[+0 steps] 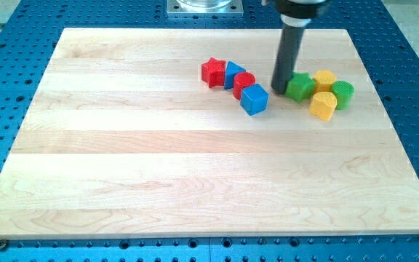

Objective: Place the arm below the cube

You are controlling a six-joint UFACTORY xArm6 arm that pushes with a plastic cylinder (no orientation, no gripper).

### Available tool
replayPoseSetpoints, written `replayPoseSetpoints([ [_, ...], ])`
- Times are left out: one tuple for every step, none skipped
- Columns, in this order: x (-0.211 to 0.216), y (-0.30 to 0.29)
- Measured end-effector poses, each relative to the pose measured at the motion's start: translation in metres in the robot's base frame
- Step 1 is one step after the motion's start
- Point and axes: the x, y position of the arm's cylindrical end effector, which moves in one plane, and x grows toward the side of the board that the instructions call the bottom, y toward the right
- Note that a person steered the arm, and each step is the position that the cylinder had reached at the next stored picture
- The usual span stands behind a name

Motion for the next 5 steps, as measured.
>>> replayPoseSetpoints([
  [0.006, 0.01],
  [0.006, -0.005],
  [-0.002, -0.012],
  [0.022, -0.014],
  [0.072, -0.021],
])
